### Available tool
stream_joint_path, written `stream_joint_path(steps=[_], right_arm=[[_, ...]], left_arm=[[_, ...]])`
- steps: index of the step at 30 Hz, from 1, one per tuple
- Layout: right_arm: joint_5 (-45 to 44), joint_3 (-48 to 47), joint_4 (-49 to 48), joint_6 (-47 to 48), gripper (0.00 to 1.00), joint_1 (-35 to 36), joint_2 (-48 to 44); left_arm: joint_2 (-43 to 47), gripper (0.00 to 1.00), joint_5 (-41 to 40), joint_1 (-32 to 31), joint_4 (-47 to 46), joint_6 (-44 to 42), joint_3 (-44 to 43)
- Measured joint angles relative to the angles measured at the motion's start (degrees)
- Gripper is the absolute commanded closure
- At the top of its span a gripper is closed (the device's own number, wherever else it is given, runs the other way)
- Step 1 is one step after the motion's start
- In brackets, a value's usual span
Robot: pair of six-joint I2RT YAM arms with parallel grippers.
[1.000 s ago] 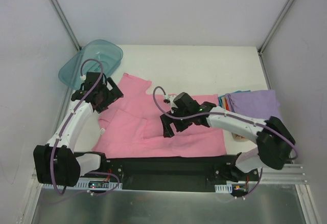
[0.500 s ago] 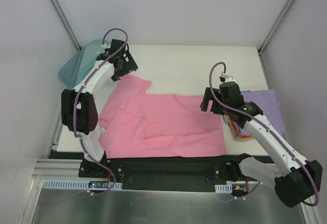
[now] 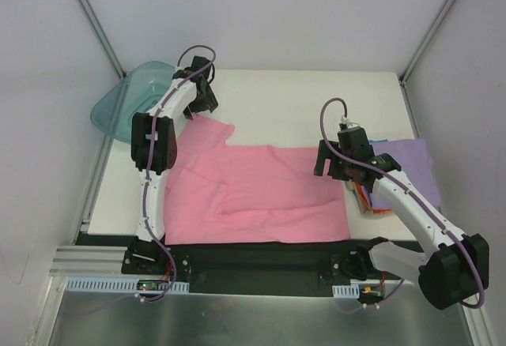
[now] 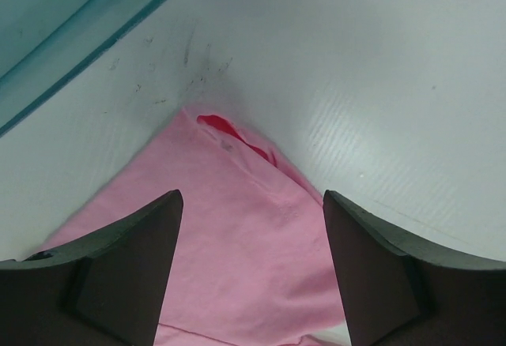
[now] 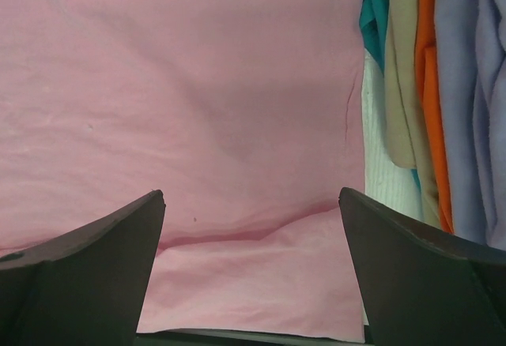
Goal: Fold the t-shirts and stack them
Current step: Grap the side of the flattened tshirt furthest away from the robot with both arms
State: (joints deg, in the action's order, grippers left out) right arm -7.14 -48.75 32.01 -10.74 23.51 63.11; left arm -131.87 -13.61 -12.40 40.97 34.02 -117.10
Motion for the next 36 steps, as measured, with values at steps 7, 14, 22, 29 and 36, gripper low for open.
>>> stream_joint_path(steps=[7, 14, 22, 29, 36], right_arm=[[2.4, 1.3, -0.6, 0.7, 0.04, -0.6, 1.2], [5.0, 1.8, -1.8, 1.2, 0.04, -0.6, 1.3], [5.5, 1.9, -1.9, 2.0, 0.04, -0.7, 1.4], [4.5, 1.8, -1.7, 2.7, 0.04, -0.7, 3.3], [-1.6, -5.8, -1.3, 1.5, 0.02, -1.2, 11.2]], left_arm=[[-5.4, 0.41, -0.8, 0.0, 3.3, -0.5, -3.5], [-7.6, 0.52, -1.1, 0.0, 4.3, -0.5, -6.2], [-7.7, 0.87, -1.9, 0.0, 4.6, -0.3, -6.2], [-7.7, 1.0, -1.7, 0.0, 4.8, -0.4, -6.0], [-4.9, 1.0, -1.3, 0.0, 4.8, -0.4, -2.3]])
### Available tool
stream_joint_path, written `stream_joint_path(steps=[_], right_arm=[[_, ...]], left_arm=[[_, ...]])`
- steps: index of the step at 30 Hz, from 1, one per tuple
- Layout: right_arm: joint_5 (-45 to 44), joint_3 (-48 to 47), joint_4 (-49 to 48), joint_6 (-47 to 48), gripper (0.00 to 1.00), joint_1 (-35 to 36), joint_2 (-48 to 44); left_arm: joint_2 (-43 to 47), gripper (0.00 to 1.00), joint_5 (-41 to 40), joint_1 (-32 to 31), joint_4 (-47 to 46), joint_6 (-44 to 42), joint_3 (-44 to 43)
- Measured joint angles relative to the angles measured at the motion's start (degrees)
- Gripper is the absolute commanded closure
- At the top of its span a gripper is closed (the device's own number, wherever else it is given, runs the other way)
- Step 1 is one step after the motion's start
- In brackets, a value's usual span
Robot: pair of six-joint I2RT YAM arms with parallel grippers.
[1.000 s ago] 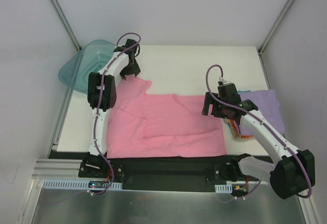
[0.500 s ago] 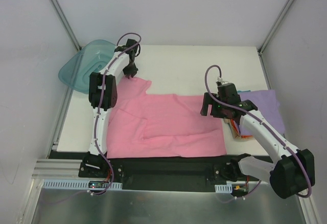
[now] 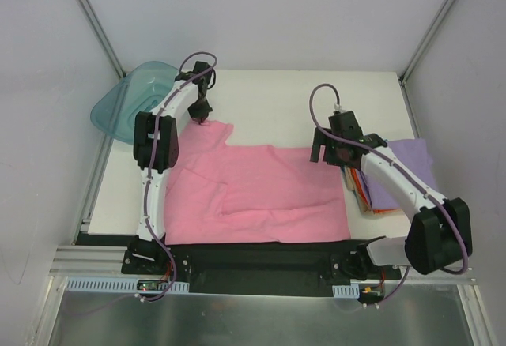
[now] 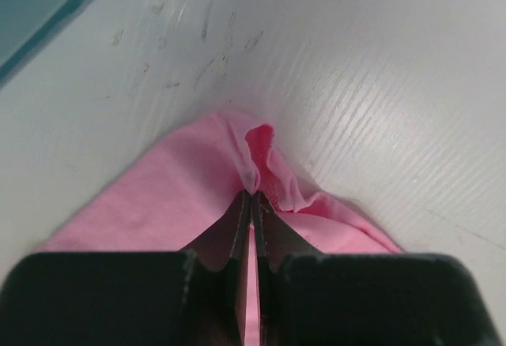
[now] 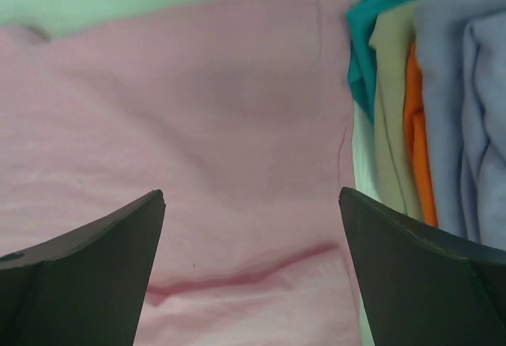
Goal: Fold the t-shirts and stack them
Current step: Grap the side of the flattened tshirt furthest away from the robot with both arms
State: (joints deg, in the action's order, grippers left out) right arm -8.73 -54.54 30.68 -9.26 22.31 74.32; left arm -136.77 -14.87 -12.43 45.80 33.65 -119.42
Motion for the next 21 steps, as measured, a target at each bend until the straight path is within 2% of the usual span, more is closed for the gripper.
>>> stream_joint_path(steps=[10, 16, 21], right_arm=[[-8.4, -18.8, 3.7, -3.9, 0.01, -0.9, 21.7], [-13.4, -29.6, 8.1, -5.1, 0.11, -2.2, 33.8], [-15.0, -33.4, 10.8, -6.2, 0.17, -2.9, 39.8]], left_arm=[[11.8, 1.0, -0.8, -2.1, -0.1, 1.0, 8.6], [17.7, 1.0, -1.7, -4.2, -0.3, 3.0, 14.9], [21.0, 1.0, -2.2, -5.3, -0.4, 3.5, 19.8]])
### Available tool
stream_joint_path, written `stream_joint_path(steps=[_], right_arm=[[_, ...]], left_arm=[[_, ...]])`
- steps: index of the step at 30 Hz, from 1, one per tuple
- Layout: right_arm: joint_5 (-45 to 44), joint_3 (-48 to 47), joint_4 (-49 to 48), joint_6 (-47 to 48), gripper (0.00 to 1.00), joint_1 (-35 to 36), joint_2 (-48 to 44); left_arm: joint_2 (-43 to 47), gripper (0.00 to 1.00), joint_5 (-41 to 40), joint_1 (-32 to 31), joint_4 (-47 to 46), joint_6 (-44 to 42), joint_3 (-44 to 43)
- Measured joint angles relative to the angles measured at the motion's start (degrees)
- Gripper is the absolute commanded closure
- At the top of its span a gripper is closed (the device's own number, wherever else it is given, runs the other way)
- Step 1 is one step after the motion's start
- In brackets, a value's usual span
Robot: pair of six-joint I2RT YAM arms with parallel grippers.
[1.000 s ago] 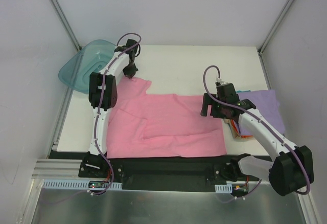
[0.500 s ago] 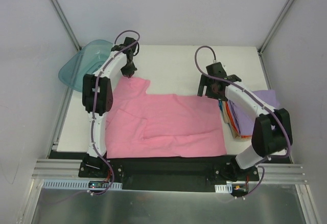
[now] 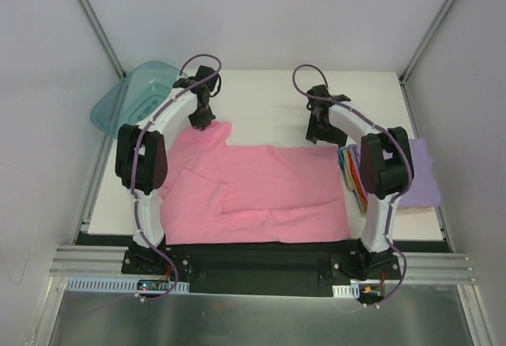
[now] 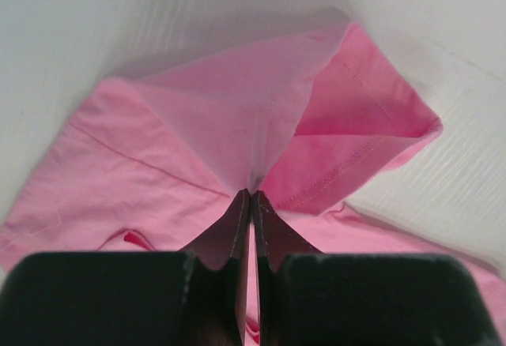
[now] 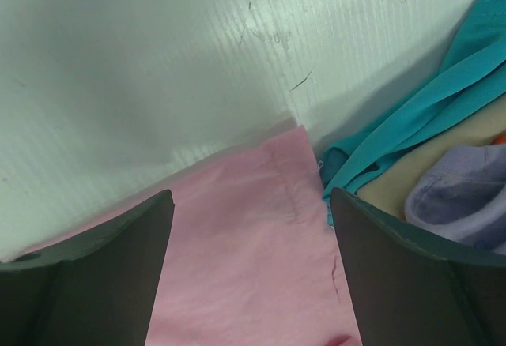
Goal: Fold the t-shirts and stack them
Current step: Grap the side of the flattened tshirt furthest away from the robot with both arms
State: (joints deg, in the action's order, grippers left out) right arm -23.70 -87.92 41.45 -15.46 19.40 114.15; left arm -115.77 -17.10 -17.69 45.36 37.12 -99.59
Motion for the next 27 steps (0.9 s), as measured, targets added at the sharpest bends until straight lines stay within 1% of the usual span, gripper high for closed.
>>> stream_joint_path(steps=[4, 11, 16, 20, 24, 27], right_arm=[[-1.0, -1.6, 1.0, -0.5, 0.17, -0.1, 3.0], [-1.2, -4.3, 2.0, -1.6, 0.19, -0.2, 6.6], [-0.7, -4.8, 1.9, -1.9, 0.21, -0.2, 6.7], [0.7, -5.5, 1.7, -2.1, 0.23, -0.2, 6.8], [2.5, -5.6, 1.2, -2.3, 0.27, -0.2, 6.8], [4.1, -4.8, 0.3, -2.8, 0.34, -0.2, 6.8]], left_arm=[[3.3, 1.0, -0.1, -0.4, -0.5, 0.6, 4.0], [12.0, 1.0, -0.5, -1.3, -1.6, 2.2, 11.9], [15.6, 1.0, -0.9, -1.9, -2.2, 2.6, 14.8], [16.5, 1.0, -1.0, -1.9, -2.9, 2.8, 15.9], [16.6, 1.0, -1.0, -1.9, -3.1, 3.0, 17.0], [16.6, 1.0, -1.0, -1.9, -3.1, 3.1, 17.7]])
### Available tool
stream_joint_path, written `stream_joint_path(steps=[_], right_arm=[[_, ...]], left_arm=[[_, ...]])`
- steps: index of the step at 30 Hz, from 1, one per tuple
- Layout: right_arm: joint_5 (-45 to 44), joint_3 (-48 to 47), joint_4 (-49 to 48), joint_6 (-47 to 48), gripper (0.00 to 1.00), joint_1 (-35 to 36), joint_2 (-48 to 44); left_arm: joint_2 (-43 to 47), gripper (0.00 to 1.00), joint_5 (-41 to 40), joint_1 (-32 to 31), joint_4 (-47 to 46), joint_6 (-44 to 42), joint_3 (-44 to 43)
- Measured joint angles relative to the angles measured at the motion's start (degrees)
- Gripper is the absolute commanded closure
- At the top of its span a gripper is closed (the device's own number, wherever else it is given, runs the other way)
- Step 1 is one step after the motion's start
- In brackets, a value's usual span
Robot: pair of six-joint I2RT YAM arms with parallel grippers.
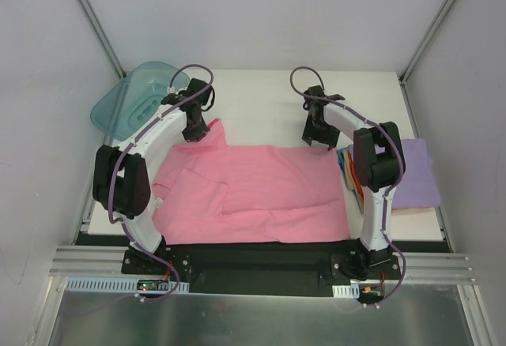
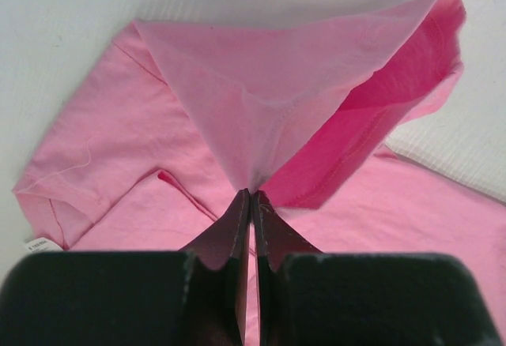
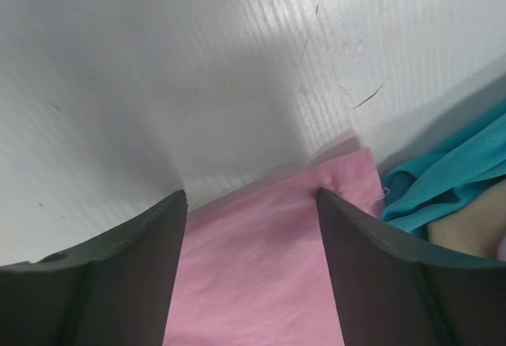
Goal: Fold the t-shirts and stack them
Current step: Grap the side of the flattened tshirt furthest away from the robot with both arms
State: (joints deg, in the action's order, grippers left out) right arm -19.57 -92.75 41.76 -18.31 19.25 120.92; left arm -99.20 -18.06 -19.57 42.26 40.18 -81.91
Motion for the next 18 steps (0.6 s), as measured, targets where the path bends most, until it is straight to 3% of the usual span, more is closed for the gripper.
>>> stream_joint_path(steps=[11, 14, 18], right_arm=[[1.4, 5.0, -2.3, -3.6, 0.77, -0.6, -2.3], [1.4, 5.0, -2.4, -3.5, 0.96, -1.4, -2.3], [2.2, 5.1, -2.6, -2.5, 0.99, -1.9, -2.4]], left_arm=[[2.8, 1.0, 0.0, 0.0, -0.1, 0.0, 2.1], [4.1, 1.0, 0.0, 0.0, -0.1, 0.0, 2.3], [6.3, 1.0, 0.0, 0.0, -0.4, 0.0, 3.4]])
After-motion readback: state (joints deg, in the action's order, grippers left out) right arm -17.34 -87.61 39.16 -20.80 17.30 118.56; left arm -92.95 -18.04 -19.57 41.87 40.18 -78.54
